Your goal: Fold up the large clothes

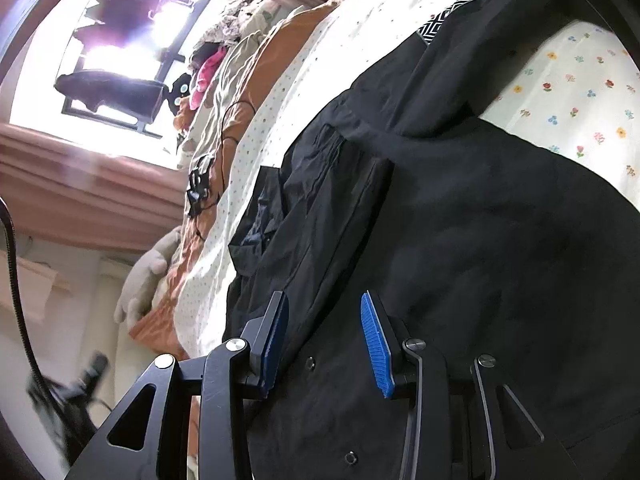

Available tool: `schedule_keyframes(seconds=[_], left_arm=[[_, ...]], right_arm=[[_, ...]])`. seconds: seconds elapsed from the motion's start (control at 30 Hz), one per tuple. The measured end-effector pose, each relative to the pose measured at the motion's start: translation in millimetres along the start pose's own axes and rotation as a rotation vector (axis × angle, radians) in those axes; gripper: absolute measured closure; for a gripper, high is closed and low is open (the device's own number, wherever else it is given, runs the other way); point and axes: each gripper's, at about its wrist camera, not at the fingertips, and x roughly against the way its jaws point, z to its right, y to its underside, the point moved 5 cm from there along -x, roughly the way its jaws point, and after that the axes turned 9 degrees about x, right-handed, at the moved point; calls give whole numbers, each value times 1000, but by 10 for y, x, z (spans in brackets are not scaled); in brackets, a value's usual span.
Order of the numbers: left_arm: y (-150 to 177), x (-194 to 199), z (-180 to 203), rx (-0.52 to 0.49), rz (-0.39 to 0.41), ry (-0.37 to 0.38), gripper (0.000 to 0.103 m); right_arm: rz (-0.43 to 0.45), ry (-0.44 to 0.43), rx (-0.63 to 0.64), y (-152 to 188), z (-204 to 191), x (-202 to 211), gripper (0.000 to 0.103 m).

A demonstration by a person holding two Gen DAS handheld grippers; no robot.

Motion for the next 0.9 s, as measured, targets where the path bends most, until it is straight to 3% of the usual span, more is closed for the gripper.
schedule_keyframes(seconds=[0.17,0.43,0.57,0.73,0.9], left_arm=[[14,262,-616,91,61,-94,13],[220,432,-1272,216,109,-149,14],[224,364,-1464,291,54,-114,27],[235,443,-1603,312,74,-113,28],[233,445,-1605,310,61,-95,28]], right_arm=[[-4,20,23,12,-35,-32,64],[-11,39,55,60,-127,-99,64],[7,52,57,122,-189,-99,64],[39,92,126,113,-285,12,64],[120,192,167,-37,-135,340,64]])
